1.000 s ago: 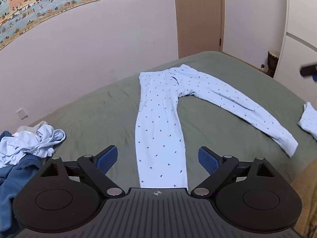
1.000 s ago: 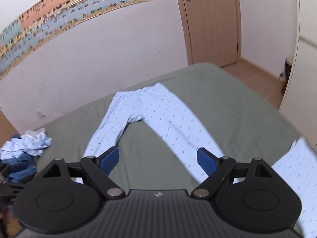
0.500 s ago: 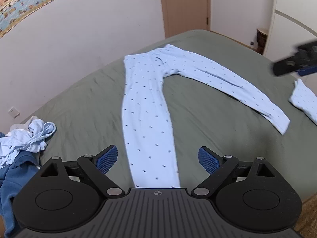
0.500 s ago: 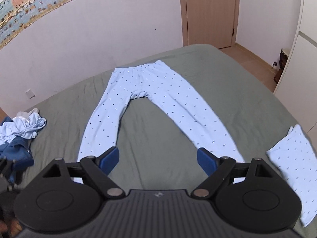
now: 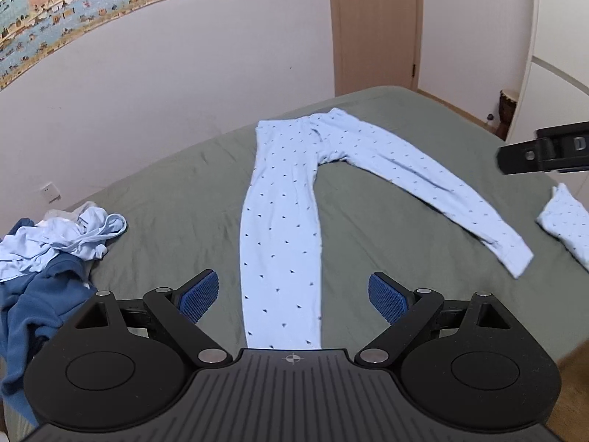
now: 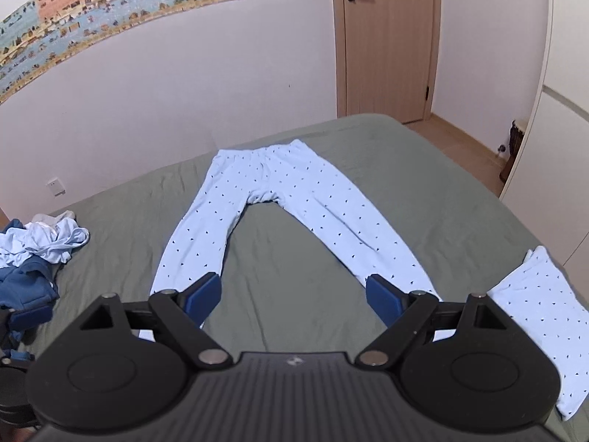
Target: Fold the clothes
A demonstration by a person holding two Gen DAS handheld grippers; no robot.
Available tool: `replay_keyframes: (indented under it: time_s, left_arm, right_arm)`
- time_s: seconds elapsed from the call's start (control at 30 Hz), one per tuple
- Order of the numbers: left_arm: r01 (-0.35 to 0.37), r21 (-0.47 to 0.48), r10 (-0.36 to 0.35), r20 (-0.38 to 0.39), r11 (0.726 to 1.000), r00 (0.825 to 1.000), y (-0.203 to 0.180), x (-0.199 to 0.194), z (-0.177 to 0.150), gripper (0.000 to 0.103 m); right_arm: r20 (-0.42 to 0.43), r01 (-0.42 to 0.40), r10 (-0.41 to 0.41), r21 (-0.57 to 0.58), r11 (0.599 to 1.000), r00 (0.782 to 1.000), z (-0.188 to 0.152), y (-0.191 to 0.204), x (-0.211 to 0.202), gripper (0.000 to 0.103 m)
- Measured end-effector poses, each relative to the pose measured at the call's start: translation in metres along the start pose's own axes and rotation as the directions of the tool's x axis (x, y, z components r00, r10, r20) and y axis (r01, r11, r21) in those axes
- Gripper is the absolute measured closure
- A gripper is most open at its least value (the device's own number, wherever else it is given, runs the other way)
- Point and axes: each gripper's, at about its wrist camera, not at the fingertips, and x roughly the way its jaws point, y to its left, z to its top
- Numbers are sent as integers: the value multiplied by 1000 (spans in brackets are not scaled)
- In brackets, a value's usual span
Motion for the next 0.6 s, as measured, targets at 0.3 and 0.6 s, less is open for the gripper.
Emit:
replay_keyframes:
  time_s: [0.3,0.6]
  left_arm:
    - [-23,49,21,46,999,999,-17,-43,-1,13]
    - [-3,66,-4,101,998,995,-43,-53,13,13]
  right_arm:
    - [82,-36,38,-34,999,996,3,-6,-40,15]
    - [98,-30,33,-29,999,995,-8,-25,-50,15]
